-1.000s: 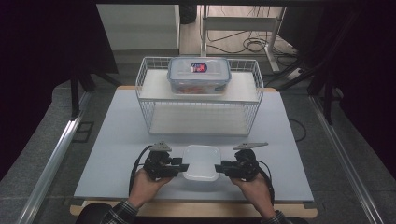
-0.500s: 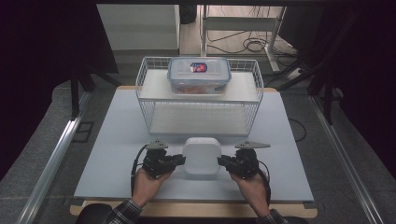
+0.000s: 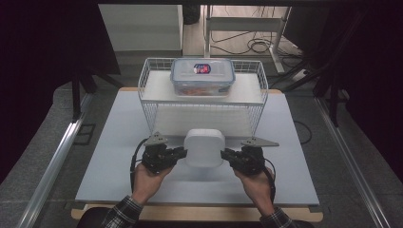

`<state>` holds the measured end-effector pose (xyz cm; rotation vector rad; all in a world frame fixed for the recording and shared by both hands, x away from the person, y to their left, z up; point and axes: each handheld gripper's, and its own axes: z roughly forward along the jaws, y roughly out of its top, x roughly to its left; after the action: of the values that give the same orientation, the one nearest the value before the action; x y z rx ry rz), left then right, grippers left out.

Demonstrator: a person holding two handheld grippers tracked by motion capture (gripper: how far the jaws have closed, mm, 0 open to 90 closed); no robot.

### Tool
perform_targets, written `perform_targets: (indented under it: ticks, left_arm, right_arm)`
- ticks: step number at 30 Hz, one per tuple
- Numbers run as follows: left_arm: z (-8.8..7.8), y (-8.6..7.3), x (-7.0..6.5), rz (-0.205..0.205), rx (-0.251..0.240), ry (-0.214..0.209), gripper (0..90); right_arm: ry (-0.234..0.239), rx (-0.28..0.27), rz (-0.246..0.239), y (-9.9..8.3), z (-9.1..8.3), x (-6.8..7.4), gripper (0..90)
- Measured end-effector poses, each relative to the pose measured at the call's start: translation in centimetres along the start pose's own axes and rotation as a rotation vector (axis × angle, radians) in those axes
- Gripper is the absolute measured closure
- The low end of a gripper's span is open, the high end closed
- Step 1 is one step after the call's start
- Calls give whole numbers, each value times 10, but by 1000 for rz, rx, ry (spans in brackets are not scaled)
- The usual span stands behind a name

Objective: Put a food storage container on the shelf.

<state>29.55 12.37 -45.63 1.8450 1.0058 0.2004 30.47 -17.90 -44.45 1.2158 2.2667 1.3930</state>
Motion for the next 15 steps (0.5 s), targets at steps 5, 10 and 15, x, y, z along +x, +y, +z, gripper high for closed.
perform_targets:
  ticks: [5,10,15]
  left_arm:
    - [-7,14,-1,24,-17,8,789]
    - [-12,28,-2,41,-31,17,789]
    - [-18,42,-3,58,-48,30,788]
  right_arm:
    - [-2,-30,-24,13,-4,2,778]
    - [-11,-48,-45,26,-9,4,778]
    - [-2,-68,-45,39,-12,3,778]
